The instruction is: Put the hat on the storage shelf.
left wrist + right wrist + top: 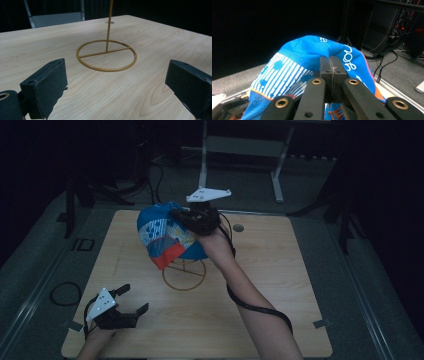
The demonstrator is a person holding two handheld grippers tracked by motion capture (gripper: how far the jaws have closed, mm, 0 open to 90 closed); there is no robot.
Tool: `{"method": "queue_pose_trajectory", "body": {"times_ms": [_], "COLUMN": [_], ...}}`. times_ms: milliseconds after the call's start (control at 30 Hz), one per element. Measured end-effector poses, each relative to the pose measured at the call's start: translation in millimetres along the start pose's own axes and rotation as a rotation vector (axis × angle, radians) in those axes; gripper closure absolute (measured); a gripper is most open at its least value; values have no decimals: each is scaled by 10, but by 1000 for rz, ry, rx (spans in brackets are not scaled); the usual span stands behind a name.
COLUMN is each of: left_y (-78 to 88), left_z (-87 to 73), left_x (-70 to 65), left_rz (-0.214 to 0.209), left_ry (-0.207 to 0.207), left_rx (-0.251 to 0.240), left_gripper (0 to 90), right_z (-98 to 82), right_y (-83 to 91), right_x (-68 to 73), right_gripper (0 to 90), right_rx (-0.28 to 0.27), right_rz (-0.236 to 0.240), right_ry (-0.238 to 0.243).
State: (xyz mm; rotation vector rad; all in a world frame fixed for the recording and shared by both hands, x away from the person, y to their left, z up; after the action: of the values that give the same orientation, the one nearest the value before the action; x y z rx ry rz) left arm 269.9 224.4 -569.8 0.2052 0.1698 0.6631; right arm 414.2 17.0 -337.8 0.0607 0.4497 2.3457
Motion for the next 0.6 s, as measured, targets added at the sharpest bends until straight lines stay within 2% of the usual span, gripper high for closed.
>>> {"method": "queue_pose_trajectory", "body": {"times_ms": [200, 433, 600], "left_y": [-10, -37, -39], "left_z": [-5, -27, -27], "left_x": [-3, -6, -10], "left_rz": [-10, -23, -27], "left_ry": [10, 21, 19], "left_rx": [-2, 7, 7], "left_gripper": [42, 42, 42], "right_z": [-124, -274, -412], "right_y": [-8, 77, 117], "right_x": [-110, -204, -272], "right_gripper": [900, 900, 900], "right_rx": [31, 43, 57], "right_rz": [-19, -30, -26], "right_ry": [-12, -20, -45]}}
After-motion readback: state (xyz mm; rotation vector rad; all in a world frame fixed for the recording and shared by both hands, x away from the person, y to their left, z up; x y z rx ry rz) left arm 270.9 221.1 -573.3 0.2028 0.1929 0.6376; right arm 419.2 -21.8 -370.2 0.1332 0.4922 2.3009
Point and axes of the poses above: each handheld gripper's, and its own axes: y roughly backward along the jaws, z roughly out of its top, x roughly to its left, the point moved 5 cm from there along -y, roughly forward along the jaws, and after that the axes turned 13 degrees about -z, right-handed, at the moved point
